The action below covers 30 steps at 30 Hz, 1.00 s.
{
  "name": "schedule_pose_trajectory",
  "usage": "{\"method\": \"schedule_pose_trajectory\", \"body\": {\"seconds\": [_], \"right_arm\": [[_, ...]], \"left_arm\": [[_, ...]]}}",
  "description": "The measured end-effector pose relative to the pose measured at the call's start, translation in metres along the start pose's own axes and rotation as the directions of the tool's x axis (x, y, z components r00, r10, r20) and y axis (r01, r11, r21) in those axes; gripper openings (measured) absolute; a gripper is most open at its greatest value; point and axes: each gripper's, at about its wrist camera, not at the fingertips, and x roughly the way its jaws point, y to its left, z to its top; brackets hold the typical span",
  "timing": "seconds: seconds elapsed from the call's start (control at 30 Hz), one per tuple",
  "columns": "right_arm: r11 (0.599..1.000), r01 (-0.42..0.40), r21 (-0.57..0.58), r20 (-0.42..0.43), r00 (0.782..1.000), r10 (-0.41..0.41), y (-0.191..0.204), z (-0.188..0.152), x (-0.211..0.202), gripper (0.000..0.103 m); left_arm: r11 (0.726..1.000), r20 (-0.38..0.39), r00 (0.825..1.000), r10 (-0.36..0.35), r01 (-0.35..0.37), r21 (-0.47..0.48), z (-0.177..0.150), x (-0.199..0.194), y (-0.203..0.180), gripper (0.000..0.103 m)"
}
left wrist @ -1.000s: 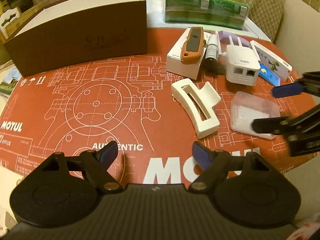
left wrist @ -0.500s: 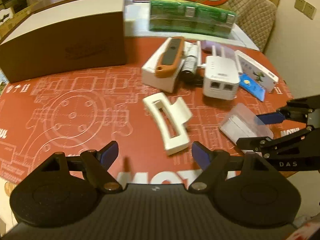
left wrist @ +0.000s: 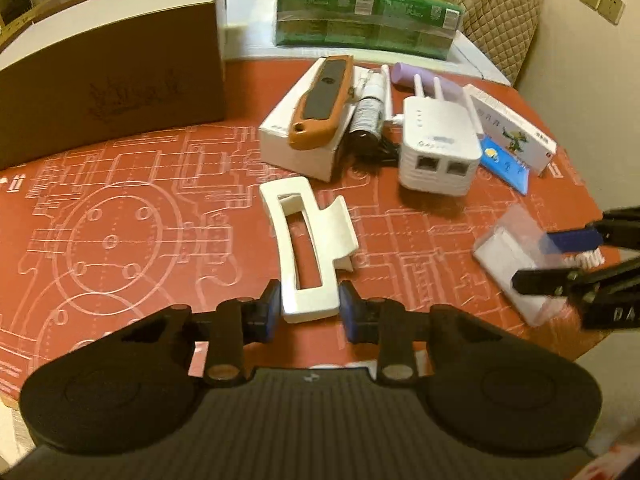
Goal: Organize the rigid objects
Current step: 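Reach the right tool to the clear plastic container while the left tool reaches the white hair clip, then close the right tool on the container while the left tool grasps the hair clip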
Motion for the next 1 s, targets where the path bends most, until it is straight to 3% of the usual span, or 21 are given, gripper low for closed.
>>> {"method": "schedule_pose_trajectory", "body": {"seconds": [0.23,0.33,0.4,0.63,0.83,1.0], "right_arm": [[1.0,-0.013,0.02,-0.001,1.0,0.013,-0.005,0.003,0.004,0.054],[1.0,-0.017,0.026,-0.007,1.0,0.017,-0.006,0.004,0.006,0.055],[1.0,-0.017,0.022,-0.013,1.0,0.017,-0.006,0.005,0.008,0.055],[1.0,-0.013,0.018,-0.021,1.0,0.013,-0.005,0.008,0.012,0.056],[1.0,-0.004,0.007,-0.029,1.0,0.004,-0.001,0.012,0.017,0.056],[1.0,-0.007,0.008,-0.033,0.999,0.008,-0.001,0.012,0.019,0.055]], "left_arm": [[1.0,-0.029,1.0,0.009,-0.009,-0.011,-0.008,-0.012,0.016,0.029],[1.0,-0.024,1.0,0.002,-0.002,-0.009,-0.006,-0.015,0.014,0.048],[1.0,-0.006,1.0,0.006,-0.006,-0.011,-0.001,-0.016,0.01,0.052],[0.999,-0.02,0.999,0.035,-0.036,-0.035,0.018,-0.001,0.007,0.05],[0.998,-0.043,0.998,0.04,-0.042,-0.052,0.024,0.007,0.008,0.036],[0.997,-0.037,0.998,0.049,-0.051,-0.06,0.023,0.006,0.008,0.036]]}}
